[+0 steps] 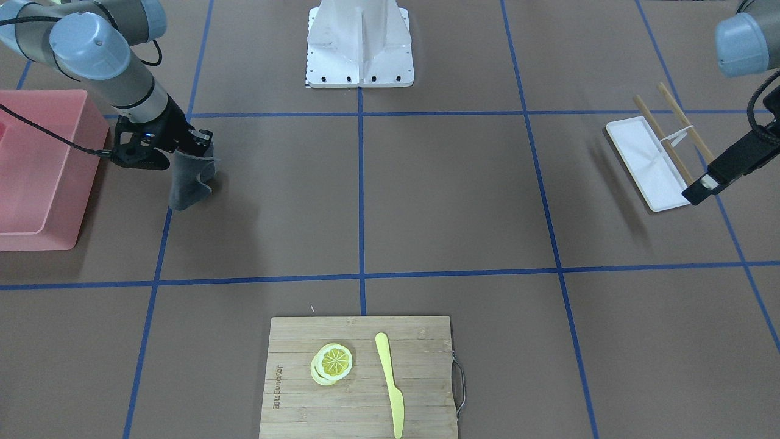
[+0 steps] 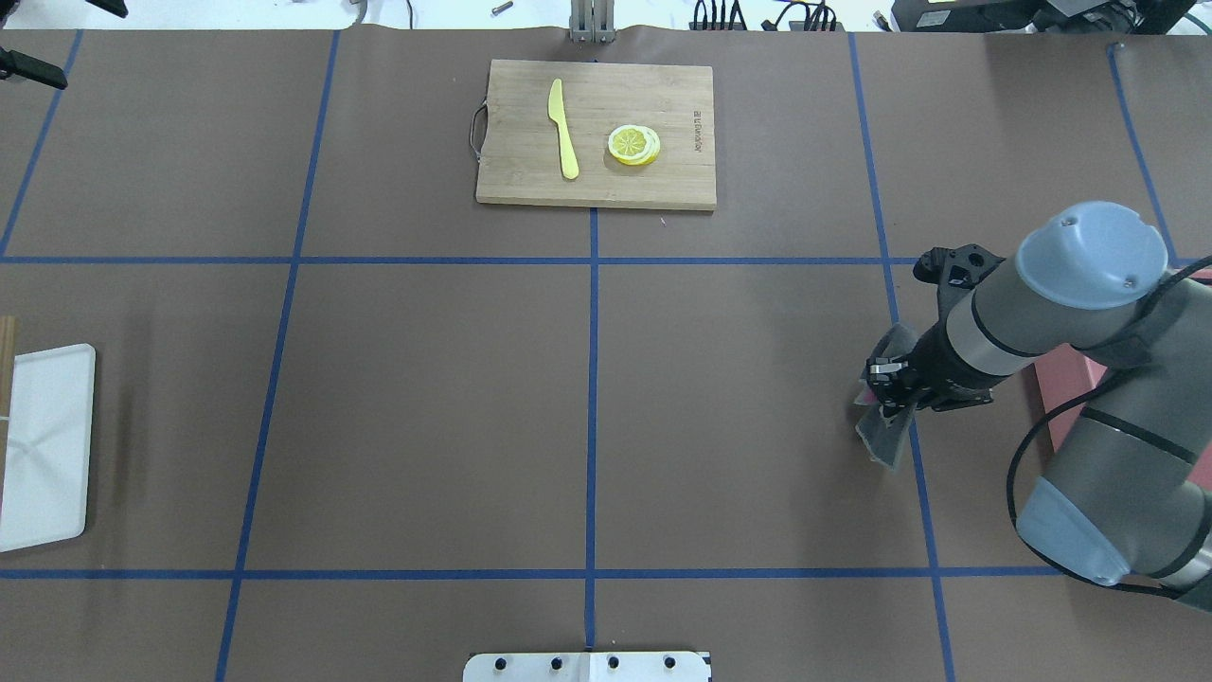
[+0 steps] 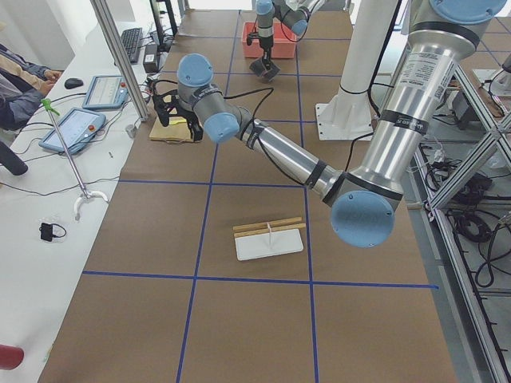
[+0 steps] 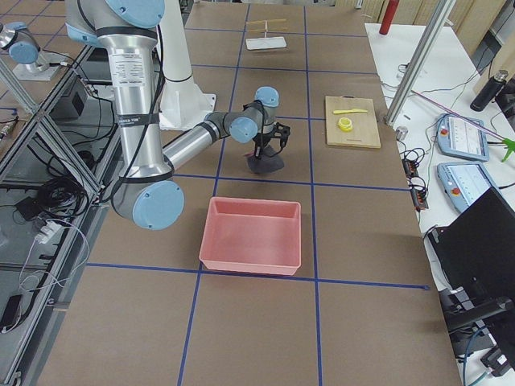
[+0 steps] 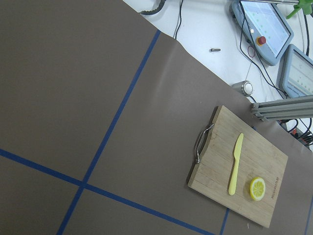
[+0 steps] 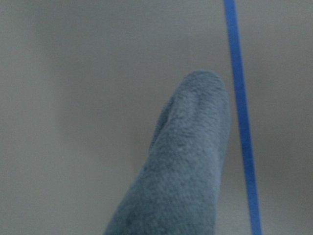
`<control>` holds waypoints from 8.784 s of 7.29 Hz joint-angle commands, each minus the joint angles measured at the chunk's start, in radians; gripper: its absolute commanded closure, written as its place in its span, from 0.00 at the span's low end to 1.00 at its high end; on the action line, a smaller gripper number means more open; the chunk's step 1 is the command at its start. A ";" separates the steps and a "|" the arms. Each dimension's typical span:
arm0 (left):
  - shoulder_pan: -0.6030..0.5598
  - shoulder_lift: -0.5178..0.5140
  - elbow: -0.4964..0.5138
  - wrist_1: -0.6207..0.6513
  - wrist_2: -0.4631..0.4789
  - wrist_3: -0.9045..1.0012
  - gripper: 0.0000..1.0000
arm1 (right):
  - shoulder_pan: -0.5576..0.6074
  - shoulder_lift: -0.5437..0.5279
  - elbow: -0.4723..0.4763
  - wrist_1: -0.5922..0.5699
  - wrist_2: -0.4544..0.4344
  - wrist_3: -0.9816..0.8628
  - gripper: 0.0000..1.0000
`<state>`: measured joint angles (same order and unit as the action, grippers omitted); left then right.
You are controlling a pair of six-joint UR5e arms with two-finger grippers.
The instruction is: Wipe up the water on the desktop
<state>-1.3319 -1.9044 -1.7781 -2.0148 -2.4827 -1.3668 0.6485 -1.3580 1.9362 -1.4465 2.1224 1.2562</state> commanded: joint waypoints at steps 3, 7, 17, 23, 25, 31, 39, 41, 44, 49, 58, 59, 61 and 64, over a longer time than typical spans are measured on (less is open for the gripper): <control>-0.001 0.005 0.020 -0.001 0.001 0.031 0.02 | -0.164 0.510 -0.297 0.012 -0.113 0.348 1.00; -0.004 0.005 0.040 0.001 0.002 0.089 0.02 | -0.103 0.290 -0.158 0.032 -0.092 0.259 1.00; -0.004 0.007 0.054 -0.002 0.008 0.092 0.02 | -0.141 0.401 -0.157 0.020 -0.098 0.348 1.00; -0.006 0.005 0.062 -0.004 0.007 0.120 0.02 | 0.017 0.020 0.040 0.017 -0.030 0.094 1.00; -0.006 0.005 0.062 -0.005 0.008 0.120 0.02 | 0.109 0.017 0.166 -0.093 0.031 0.092 1.00; -0.077 0.073 0.068 0.002 0.011 0.347 0.02 | 0.535 -0.315 0.229 -0.126 0.139 -0.616 1.00; -0.205 0.280 0.082 0.303 0.007 1.154 0.02 | 0.655 -0.455 0.104 -0.112 0.171 -0.929 0.64; -0.219 0.284 0.083 0.434 0.010 1.305 0.02 | 0.655 -0.452 0.113 -0.109 0.212 -0.923 0.00; -0.222 0.347 0.066 0.426 0.021 1.309 0.02 | 0.657 -0.448 0.110 -0.109 0.208 -0.931 0.00; -0.193 0.337 0.068 0.426 0.018 1.250 0.02 | 0.657 -0.429 0.122 -0.088 0.208 -0.929 0.00; -0.173 0.424 0.029 0.263 0.005 1.212 0.02 | 0.586 -0.300 -0.051 0.069 0.212 -0.919 0.00; -0.152 0.450 0.022 0.216 0.005 1.166 0.02 | 0.582 -0.302 -0.057 0.067 0.212 -0.919 0.00; -0.121 0.510 0.019 0.087 0.005 1.082 0.02 | 0.577 -0.303 -0.074 0.069 0.218 -0.920 0.00; -0.089 0.553 0.020 0.007 0.005 1.043 0.02 | 0.574 -0.319 -0.072 0.070 0.226 -0.922 0.00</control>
<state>-1.4284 -1.3731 -1.7585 -1.9756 -2.4774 -0.3137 1.2240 -1.6696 1.8633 -1.3771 2.3439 0.3356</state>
